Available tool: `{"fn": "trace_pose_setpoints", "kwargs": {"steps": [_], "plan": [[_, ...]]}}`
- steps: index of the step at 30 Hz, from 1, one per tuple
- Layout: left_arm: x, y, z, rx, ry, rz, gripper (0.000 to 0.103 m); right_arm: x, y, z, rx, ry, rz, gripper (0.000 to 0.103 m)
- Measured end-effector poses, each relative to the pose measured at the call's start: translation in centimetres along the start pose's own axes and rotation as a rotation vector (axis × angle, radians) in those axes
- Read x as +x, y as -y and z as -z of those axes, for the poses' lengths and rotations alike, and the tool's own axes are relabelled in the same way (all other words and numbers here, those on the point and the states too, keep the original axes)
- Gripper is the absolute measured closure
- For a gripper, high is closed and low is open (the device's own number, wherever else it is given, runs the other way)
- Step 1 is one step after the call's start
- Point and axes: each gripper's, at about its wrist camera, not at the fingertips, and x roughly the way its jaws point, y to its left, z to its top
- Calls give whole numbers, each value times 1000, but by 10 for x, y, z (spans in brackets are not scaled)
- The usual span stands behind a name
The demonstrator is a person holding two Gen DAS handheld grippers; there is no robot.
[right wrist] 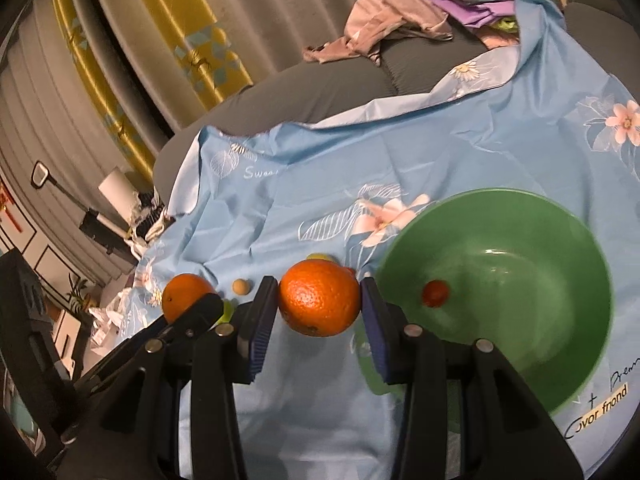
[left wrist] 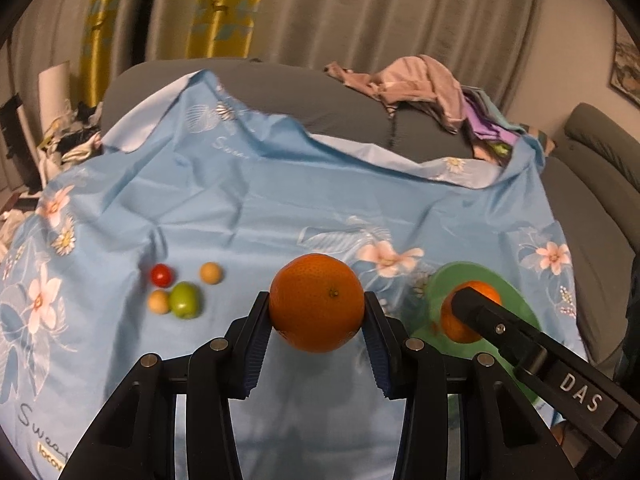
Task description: Organize fruits
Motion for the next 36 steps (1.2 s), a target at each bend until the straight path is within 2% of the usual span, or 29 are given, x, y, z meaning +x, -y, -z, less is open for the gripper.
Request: {"fn": "trace_pose_setpoints", "kwargs": {"steps": [4,8,11,23,36], "plan": [[6,23,-9,85,-11,34,59,-9,13,-5,27,33,20,60],[8,40,-25,133,-1,34,59,-12,24,-7,54,45,37,60],[11,52,-27,170,-2,80,59,-13,33,-7,86,48,57,60],[25,60,-17,167,-32,119,59,-22,61,-8,138,66,158,60],[37,77,-4,207,-91,161,59,-28,90,-9,194,71,270,60]]}}
